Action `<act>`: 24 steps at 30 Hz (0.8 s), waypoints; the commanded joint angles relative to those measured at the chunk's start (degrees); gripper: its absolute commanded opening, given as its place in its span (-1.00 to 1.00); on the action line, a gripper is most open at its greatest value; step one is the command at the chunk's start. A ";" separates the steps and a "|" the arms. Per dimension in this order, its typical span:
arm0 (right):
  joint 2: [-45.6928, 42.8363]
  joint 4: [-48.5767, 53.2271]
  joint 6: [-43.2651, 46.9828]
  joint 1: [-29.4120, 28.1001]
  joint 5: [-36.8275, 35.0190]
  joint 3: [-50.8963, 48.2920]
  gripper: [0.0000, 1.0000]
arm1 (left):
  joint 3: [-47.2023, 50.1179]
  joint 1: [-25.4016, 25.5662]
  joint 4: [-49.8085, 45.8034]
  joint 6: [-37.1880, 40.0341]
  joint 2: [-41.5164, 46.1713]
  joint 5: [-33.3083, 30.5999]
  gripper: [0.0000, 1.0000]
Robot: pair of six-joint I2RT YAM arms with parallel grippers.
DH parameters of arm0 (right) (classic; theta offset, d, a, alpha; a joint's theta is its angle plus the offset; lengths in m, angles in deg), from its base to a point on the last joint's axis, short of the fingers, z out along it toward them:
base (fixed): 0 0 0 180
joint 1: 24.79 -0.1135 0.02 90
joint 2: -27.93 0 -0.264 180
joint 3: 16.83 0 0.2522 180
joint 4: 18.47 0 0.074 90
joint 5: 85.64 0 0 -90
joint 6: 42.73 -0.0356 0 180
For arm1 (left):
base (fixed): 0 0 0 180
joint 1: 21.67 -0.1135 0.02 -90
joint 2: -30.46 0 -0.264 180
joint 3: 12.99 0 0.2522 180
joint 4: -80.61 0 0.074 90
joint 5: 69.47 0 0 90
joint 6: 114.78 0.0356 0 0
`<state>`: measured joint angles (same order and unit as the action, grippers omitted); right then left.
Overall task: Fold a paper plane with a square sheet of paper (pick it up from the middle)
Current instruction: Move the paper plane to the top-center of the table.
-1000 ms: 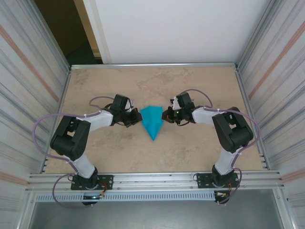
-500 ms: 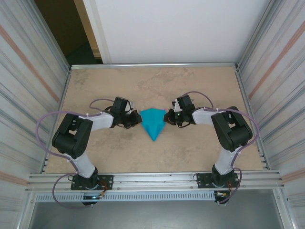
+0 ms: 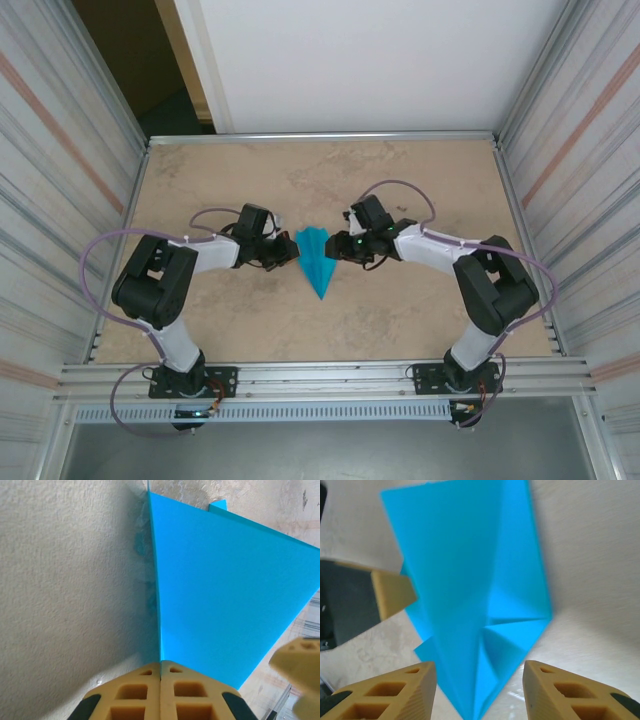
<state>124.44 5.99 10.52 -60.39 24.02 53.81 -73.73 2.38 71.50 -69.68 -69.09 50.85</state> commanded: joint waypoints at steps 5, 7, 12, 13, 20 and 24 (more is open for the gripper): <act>4.16 4.12 0.85 -3.97 -2.92 2.50 -0.03 | 0.51 -0.06 0.54 0.08 0.36 1.18 -0.88; 4.56 3.55 1.11 -4.49 -1.66 3.07 -0.06 | 0.60 -0.01 0.62 -0.01 0.41 1.31 -0.88; 5.39 4.20 1.86 -5.77 -1.03 4.78 -0.03 | 0.47 -0.05 0.63 -0.01 0.60 1.58 -0.88; 5.47 4.31 1.86 -5.91 -1.35 4.81 -0.01 | 0.48 -0.05 0.72 0.06 0.62 1.58 -0.88; 2.82 4.36 -0.50 -4.79 -9.76 2.59 0.18 | 0.49 -0.05 0.63 0.00 0.68 1.58 -0.88; 3.90 3.39 -0.35 -3.96 -7.38 2.68 0.20 | 0.49 -0.08 0.67 -0.01 0.32 1.58 -0.88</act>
<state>129.05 9.09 10.43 -64.80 17.40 56.89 -73.73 2.38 71.50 -69.68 -69.09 51.20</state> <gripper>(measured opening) 0.600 0.066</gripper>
